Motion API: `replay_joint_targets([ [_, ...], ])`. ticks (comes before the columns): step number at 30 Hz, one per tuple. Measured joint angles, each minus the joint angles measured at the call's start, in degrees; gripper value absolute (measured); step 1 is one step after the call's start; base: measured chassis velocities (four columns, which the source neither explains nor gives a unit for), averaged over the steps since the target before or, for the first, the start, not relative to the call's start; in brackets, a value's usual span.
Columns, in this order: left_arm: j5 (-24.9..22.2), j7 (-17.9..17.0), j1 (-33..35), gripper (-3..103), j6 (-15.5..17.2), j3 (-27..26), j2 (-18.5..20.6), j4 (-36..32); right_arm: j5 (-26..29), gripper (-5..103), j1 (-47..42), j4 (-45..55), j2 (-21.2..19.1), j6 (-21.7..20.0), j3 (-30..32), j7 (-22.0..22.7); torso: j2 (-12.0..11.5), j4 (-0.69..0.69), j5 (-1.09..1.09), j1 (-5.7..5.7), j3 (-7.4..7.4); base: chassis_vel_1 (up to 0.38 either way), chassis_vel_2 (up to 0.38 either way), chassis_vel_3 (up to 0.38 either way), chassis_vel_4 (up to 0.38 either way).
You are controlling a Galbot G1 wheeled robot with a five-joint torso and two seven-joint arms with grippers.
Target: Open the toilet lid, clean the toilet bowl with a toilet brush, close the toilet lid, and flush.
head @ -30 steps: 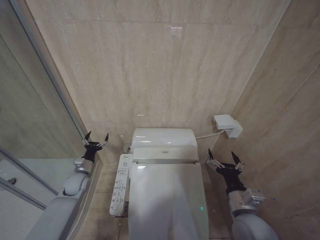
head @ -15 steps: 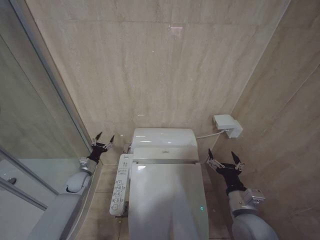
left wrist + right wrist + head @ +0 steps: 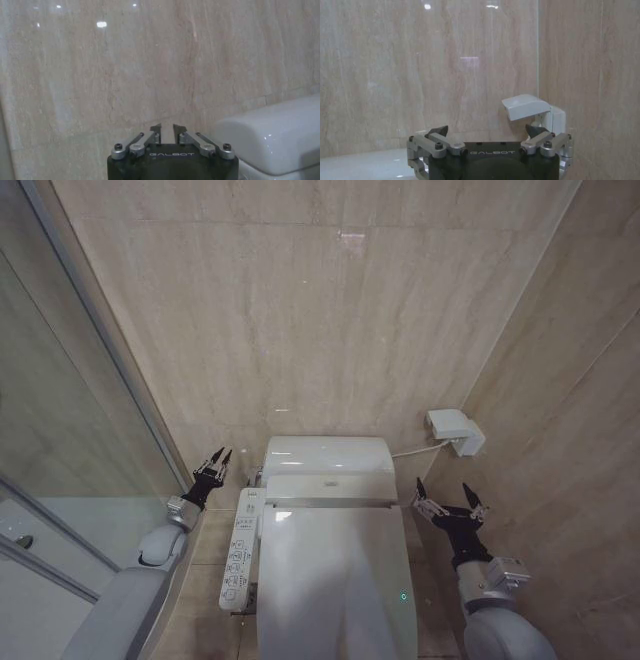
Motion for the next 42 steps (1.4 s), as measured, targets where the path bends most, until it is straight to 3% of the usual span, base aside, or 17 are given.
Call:
replay_joint_targets([
  [2, 0.0, 0.0, 0.1, 40, -0.1, 0.0, 0.0, 0.0, 0.0, 100, 0.0, 0.0, 0.0, 0.0, 0.0, 0.0, 0.0, 0.0, 0.0, 0.0, 0.0, 0.0, 0.0, 0.0, 0.0],
  [3, 0.0, 0.0, 0.1, 7, -0.1, -0.1, 0.0, 0.0, 0.0, 100, 0.0, 0.0, 0.0, 0.0, 0.0, 0.0, 0.0, -0.01, 0.0, 0.0, 0.0, 0.0, 0.0, 0.0, 0.0],
  [9, 0.1, -0.3, 0.2, 7, -0.2, -0.2, -0.1, 0.0, 0.0, 100, 0.0, 0.0, 0.0, 0.0, 0.0, 0.0, 0.0, 0.0, 0.0, 0.0, 0.0, -0.009, 0.005, 0.018, -0.003],
  [10, 0.1, -0.4, 0.2, 0, -0.2, -0.2, -0.1, 0.0, 0.0, 100, 0.0, 0.0, 0.0, 0.0, 0.0, 0.0, 0.0, 0.0, 0.0, 0.0, 0.0, 0.0, 0.0, 0.0, 0.0],
  [29, 0.1, 0.0, 0.3, 0, -0.5, 0.4, 0.5, -0.3, 0.0, 100, 0.0, 0.0, 0.0, 0.0, 0.0, 0.0, 0.0, -0.01, 0.0, 0.0, 0.0, 0.0, 0.0, 0.0, 0.0],
  [42, 2.8, 2.5, 0.9, 0, -2.4, 2.9, 1.5, 1.0, 0.0, 100, 0.0, 0.0, 0.0, 0.0, 0.0, 0.0, 0.0, -0.01, 0.0, 0.0, 0.0, 0.0, 0.0, 0.0, 0.0],
])
